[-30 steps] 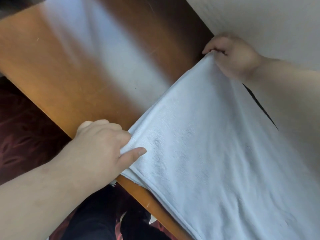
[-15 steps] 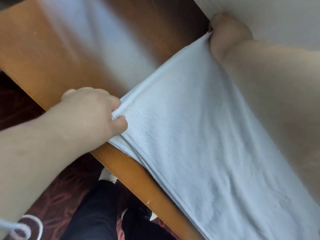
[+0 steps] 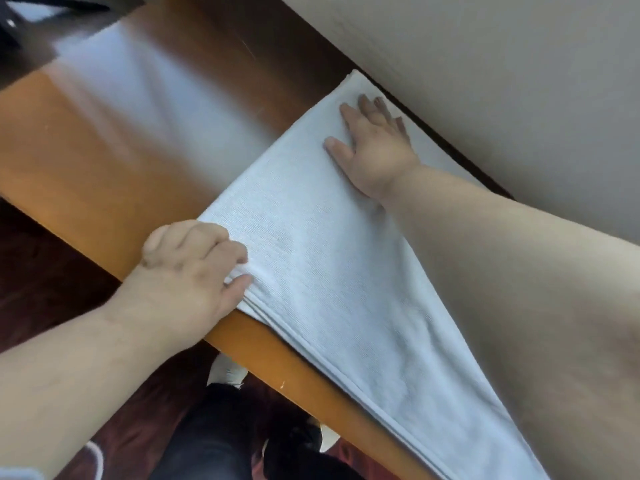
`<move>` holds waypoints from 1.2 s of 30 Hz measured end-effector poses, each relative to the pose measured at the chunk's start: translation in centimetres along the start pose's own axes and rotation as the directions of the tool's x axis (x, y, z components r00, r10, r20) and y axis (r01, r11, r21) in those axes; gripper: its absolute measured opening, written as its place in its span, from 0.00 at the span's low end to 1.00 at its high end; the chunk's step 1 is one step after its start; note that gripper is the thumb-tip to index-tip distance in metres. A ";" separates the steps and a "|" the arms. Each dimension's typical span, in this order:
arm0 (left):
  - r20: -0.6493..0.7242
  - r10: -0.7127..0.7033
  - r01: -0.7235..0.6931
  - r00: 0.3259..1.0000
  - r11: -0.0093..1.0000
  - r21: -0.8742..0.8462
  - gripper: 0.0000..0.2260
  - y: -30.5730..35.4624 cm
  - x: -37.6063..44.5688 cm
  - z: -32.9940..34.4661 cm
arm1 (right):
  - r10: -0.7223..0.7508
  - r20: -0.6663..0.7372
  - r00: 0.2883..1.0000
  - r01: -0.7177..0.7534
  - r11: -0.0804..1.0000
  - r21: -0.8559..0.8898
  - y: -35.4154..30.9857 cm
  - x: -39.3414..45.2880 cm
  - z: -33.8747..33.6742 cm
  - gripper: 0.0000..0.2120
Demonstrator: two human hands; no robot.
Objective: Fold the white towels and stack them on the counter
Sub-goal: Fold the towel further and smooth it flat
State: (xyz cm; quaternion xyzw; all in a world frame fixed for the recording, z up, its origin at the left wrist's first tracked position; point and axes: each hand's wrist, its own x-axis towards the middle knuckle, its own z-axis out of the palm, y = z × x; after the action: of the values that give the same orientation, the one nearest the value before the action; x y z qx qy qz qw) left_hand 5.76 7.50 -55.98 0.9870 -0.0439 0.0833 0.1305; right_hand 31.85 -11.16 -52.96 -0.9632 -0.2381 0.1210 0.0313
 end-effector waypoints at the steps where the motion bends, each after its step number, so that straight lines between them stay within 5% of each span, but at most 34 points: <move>1: -0.004 -0.007 0.007 1.000 0.999 0.048 0.18 -0.1 0.1 -0.1 | 0.005 -0.018 1.000 -0.005 1.000 0.014 -0.3 -1.0 -0.1 0.32; 5: 0.199 -0.055 0.007 0.978 0.971 0.238 0.21 0.6 2.1 -1.6 | 0.220 -0.153 0.963 -0.183 0.957 0.225 0.3 -12.6 1.4 0.32; 8: 0.258 -0.046 -0.024 0.965 0.965 0.261 0.21 2.9 4.6 -3.0 | 0.535 -0.032 0.844 -0.508 0.817 0.274 3.5 -24.8 4.2 0.35; 10: 0.269 0.083 -0.114 0.960 0.988 0.101 0.15 6.8 5.8 -2.9 | 0.624 0.079 0.778 -0.624 0.750 0.219 5.2 -31.0 5.9 0.39; 15: 0.423 0.483 -0.450 0.767 0.874 -0.182 0.22 20.0 8.1 1.0 | 0.545 0.038 0.837 -0.541 0.815 0.207 6.6 -36.0 7.3 0.36; 18: 0.514 0.543 -0.574 0.664 0.811 -0.115 0.23 26.2 9.6 3.6 | 0.721 0.015 0.693 -0.699 0.666 0.261 9.1 -39.1 7.6 0.34; 22: 0.433 0.490 -0.560 0.757 0.828 0.042 0.20 32.8 12.7 4.9 | 0.804 0.048 0.593 -0.758 0.538 0.368 12.4 -44.2 8.7 0.32; 25: 0.396 0.618 -0.640 0.679 0.763 -0.094 0.19 37.7 15.6 6.7 | 0.892 0.035 0.450 -0.803 0.388 0.452 13.2 -47.2 9.3 0.30; 29: 0.582 0.673 -0.744 0.456 0.648 -0.166 0.28 43.0 16.3 10.3 | 0.870 0.068 0.489 -0.835 0.444 0.326 13.7 -49.0 10.4 0.33; 36: 0.645 0.574 -0.723 0.505 0.690 -0.047 0.42 47.9 18.7 13.8 | 0.857 0.081 0.510 -0.832 0.467 0.299 21.3 -50.3 10.4 0.37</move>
State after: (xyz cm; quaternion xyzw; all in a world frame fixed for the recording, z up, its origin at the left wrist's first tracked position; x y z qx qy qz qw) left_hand 21.02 -43.48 -53.82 0.8742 -0.4425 -0.1944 -0.0466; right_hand -4.23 -53.46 -54.55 -0.9415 0.2913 0.1167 0.1225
